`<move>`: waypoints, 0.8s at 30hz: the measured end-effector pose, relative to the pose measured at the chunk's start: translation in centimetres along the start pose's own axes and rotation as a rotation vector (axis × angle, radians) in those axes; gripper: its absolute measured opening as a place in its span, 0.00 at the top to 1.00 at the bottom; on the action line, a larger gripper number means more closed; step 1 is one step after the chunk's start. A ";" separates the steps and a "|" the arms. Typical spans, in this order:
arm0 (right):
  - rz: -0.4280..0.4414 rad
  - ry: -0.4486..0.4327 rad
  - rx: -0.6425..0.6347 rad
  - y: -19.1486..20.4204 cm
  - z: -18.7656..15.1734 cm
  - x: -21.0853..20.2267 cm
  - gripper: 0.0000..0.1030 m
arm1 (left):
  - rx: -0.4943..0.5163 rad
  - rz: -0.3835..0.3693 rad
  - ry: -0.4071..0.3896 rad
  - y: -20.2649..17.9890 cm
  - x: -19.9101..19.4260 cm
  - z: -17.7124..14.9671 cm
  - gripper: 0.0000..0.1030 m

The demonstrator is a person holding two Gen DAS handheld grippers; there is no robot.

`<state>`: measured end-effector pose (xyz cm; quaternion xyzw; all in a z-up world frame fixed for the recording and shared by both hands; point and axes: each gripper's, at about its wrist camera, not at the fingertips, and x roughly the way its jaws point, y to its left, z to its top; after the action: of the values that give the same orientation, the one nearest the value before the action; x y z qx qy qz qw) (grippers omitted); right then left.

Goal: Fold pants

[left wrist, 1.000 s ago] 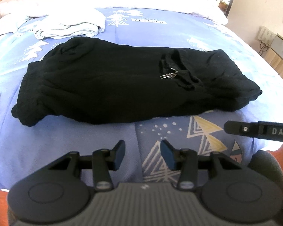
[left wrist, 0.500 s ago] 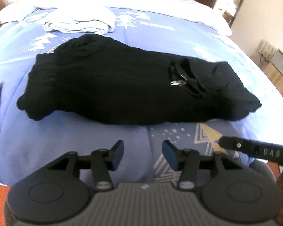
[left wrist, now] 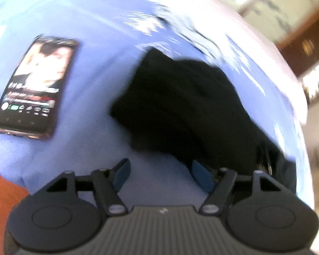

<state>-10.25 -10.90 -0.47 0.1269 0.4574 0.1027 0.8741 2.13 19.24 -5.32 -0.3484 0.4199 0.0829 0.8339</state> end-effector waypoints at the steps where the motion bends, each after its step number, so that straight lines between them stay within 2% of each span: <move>1: 0.002 0.001 0.001 0.0 0.0 0.1 0.64 | -0.050 -0.020 -0.009 0.7 0.3 0.7 0.34; 4: 0.014 -0.012 -0.026 0.4 0.0 0.0 0.64 | -0.152 -0.063 -0.012 1.7 1.3 2.6 0.33; 5: 0.016 -0.022 -0.050 0.7 0.1 -0.1 0.64 | -0.169 -0.071 -0.013 1.8 1.7 3.0 0.43; 6: 0.017 -0.040 -0.089 1.3 0.4 -0.2 0.64 | -0.183 -0.063 -0.003 1.9 2.1 3.4 0.47; 8: 0.023 -0.082 -0.168 2.8 1.0 -0.4 0.64 | -0.182 -0.053 -0.002 1.5 2.1 3.6 0.54; 11: 0.073 -0.140 -0.313 5.8 2.0 -0.4 0.64 | -0.134 -0.065 -0.017 0.8 1.2 3.9 0.56; 12: 0.107 -0.159 -0.394 7.4 2.2 -0.2 0.56 | -0.122 -0.074 -0.020 0.5 0.9 4.0 0.56; 13: 0.136 -0.178 -0.475 9.0 2.2 0.0 0.45 | -0.108 -0.077 -0.018 0.4 0.6 4.2 0.56; 16: 0.194 -0.246 -0.766 14.0 1.3 1.6 0.28 | -0.050 -0.074 -0.017 -0.3 -0.3 4.5 0.57; 19: 0.193 -0.267 -0.985 18.3 0.7 4.5 0.24 | 0.012 -0.071 -0.021 -1.4 -1.0 4.9 0.57; 24: 0.129 -0.279 -1.133 22.6 1.6 10.0 0.24 | 0.052 -0.091 -0.021 -2.1 -1.7 5.3 0.56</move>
<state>-4.80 13.22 -0.22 -0.3202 0.2032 0.3666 0.8496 5.32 21.35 -0.79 -0.3444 0.3971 0.0377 0.8499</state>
